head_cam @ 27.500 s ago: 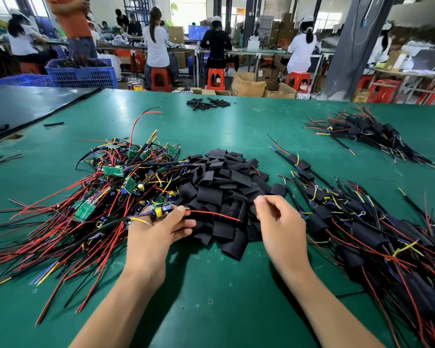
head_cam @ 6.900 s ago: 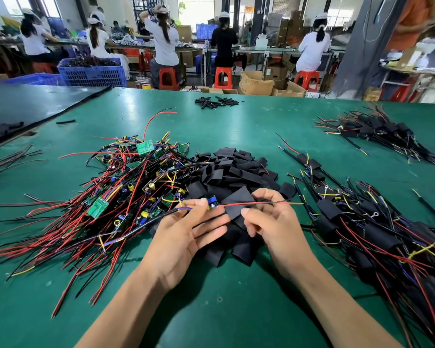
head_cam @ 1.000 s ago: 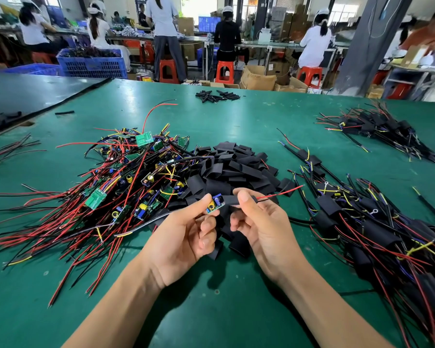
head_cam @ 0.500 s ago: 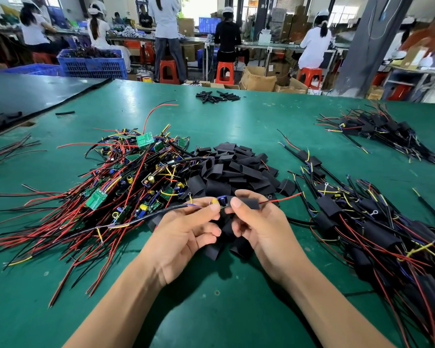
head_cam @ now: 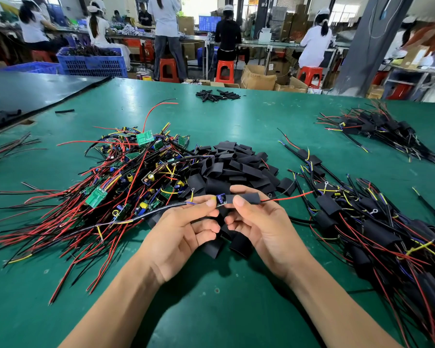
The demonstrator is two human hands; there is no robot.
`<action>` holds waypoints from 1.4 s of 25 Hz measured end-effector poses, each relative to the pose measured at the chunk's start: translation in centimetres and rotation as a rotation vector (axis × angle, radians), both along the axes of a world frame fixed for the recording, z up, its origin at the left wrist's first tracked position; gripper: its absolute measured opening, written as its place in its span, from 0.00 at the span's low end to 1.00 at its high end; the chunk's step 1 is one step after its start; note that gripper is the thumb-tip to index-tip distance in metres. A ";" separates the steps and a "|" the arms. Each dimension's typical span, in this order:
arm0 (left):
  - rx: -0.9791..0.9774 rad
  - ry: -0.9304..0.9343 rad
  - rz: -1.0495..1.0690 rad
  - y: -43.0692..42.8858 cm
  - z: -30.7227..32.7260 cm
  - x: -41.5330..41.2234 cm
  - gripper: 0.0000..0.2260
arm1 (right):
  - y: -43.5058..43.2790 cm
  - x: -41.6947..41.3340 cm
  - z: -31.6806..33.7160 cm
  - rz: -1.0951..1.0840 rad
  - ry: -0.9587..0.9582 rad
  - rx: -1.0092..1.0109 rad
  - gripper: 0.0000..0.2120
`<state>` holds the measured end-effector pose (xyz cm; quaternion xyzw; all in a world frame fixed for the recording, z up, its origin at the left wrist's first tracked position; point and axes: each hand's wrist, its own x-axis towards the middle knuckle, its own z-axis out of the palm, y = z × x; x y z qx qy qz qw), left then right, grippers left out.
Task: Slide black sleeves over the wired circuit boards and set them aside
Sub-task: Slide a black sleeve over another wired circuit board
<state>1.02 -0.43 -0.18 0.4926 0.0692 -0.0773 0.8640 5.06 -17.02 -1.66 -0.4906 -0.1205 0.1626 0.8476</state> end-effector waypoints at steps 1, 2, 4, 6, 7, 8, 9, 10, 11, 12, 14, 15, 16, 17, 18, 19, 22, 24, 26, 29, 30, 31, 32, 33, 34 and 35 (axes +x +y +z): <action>0.000 -0.005 0.001 0.0 0.0 0.0 0.06 | 0.1 0.0 0.0 -0.002 0.012 0.002 0.21; -0.001 -0.009 0.003 0.1 0.0 0.0 0.06 | 0.1 0.0 0.0 -0.006 0.023 0.014 0.21; -0.009 -0.017 0.004 0.1 -0.1 0.0 0.05 | 0.2 0.0 0.0 -0.017 0.040 0.053 0.19; -0.013 -0.027 0.005 0.1 -0.1 0.0 0.06 | 0.1 0.0 0.0 -0.032 0.029 0.039 0.19; -0.011 -0.033 0.003 0.1 -0.1 0.0 0.06 | 0.1 0.1 0.0 -0.040 0.017 0.021 0.19; -0.007 -0.039 -0.001 0.1 -0.1 0.0 0.06 | 0.1 0.1 -0.1 -0.047 0.005 0.008 0.19; -0.004 -0.045 -0.005 0.1 -0.1 -0.1 0.06 | 0.1 0.0 -0.1 -0.052 -0.005 0.002 0.17; -0.001 -0.050 -0.009 0.1 -0.1 -0.1 0.06 | 0.2 0.0 -0.2 -0.055 -0.015 0.006 0.14; 0.001 -0.057 -0.015 0.1 -0.1 -0.1 0.07 | 0.3 0.0 -0.3 -0.056 -0.023 0.019 0.11; 0.004 -0.066 -0.022 0.1 -0.1 -0.1 0.07 | 0.4 -0.1 -0.4 -0.054 -0.028 0.041 0.08; 0.015 -0.083 -0.032 0.1 -0.2 -0.2 0.07 | 0.5 -0.2 -0.6 -0.043 -0.035 0.079 0.08; 0.026 -0.088 -0.033 0.2 -0.2 -0.2 0.07 | 0.6 -0.2 -0.7 -0.038 -0.042 0.083 0.08; 0.037 -0.088 -0.030 0.2 -0.2 -0.2 0.08 | 0.6 -0.2 -0.8 -0.034 -0.054 0.073 0.09; 0.046 -0.086 -0.020 0.2 -0.2 -0.2 0.09 | 0.6 -0.1 -0.9 -0.031 -0.068 0.055 0.09; 0.055 -0.084 -0.005 0.2 -0.3 -0.1 0.12 | 0.7 -0.1 -1.0 -0.031 -0.079 0.035 0.11; 0.064 -0.082 0.014 0.0 -0.4 -0.1 0.15 | 0.7 0.0 -1.2 -0.036 -0.085 0.018 0.13; 0.077 -0.092 0.070 -0.4 -0.5 0.1 0.16 | 0.7 0.1 -1.5 -0.064 -0.087 -0.005 0.17; 0.049 -0.084 0.077 -0.3 -0.4 0.2 0.13 | 0.7 0.2 -1.5 -0.079 -0.088 0.009 0.16; 0.019 -0.069 0.067 0.0 -0.4 0.2 0.11 | 0.6 0.2 -1.3 -0.098 -0.082 0.009 0.15; 0.008 -0.057 0.064 0.0 -0.5 0.2 0.10 | 0.7 -0.1 -1.1 -0.088 -0.126 -0.045 0.14; 0.013 -0.057 0.063 -0.1 -0.6 0.2 0.10 | 0.8 -0.2 -1.1 -0.077 -0.158 -0.061 0.14; 0.021 -0.057 0.066 -0.2 -0.7 0.2 0.09 | 0.9 -0.4 -1.1 -0.064 -0.195 -0.068 0.12; 0.030 -0.058 0.072 -0.2 -0.7 0.2 0.08 | 1.0 -0.5 -1.1 -0.050 -0.230 -0.069 0.11; 0.037 -0.058 0.079 -0.2 -0.8 0.2 0.07 | 1.1 -0.6 -1.1 -0.040 -0.252 -0.069 0.10; 0.043 -0.055 0.085 -0.2 -0.8 0.3 0.07 | 1.1 -0.6 -1.1 -0.032 -0.257 -0.068 0.09; 0.050 -0.047 0.087 -0.2 -0.8 0.3 0.07 | 1.0 -0.6 -1.0 -0.027 -0.246 -0.069 0.09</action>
